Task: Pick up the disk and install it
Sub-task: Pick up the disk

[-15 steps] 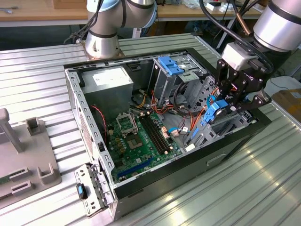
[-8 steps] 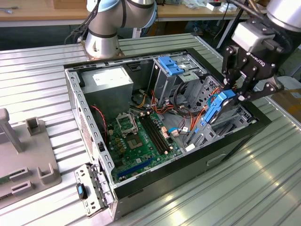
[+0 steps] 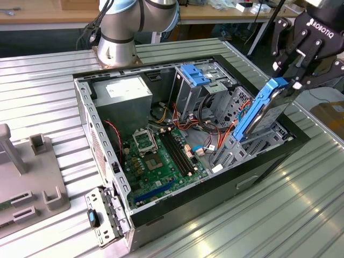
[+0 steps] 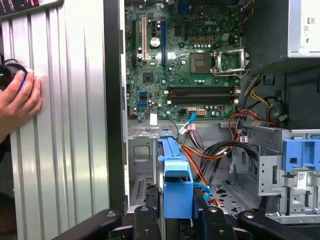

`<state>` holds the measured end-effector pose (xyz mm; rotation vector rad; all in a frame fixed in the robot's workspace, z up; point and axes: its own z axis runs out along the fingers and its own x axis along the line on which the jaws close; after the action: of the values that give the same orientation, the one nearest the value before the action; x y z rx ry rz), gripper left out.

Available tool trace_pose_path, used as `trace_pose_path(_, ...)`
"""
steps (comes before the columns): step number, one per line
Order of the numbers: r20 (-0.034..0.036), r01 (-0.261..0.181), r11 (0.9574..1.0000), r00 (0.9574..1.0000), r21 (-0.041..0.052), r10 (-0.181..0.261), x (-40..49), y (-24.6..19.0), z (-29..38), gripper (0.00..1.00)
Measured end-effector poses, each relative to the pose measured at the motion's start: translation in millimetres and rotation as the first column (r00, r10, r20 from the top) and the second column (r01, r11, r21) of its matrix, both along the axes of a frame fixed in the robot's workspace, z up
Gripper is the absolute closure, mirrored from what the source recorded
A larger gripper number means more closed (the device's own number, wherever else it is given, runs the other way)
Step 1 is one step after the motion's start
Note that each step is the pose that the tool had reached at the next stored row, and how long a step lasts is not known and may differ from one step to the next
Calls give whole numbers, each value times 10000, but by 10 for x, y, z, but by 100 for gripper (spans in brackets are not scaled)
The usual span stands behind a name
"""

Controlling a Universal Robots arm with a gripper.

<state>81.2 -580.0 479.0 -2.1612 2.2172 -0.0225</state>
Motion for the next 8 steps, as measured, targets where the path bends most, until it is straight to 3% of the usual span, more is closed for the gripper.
trace_pose_path(7, 34, 0, 10000, 10000, 2, 0, 0, 0, 312, 64)
trace_pose_path(8, 46, 0, 10000, 10000, 0, 0, 0, 0, 402, 64)
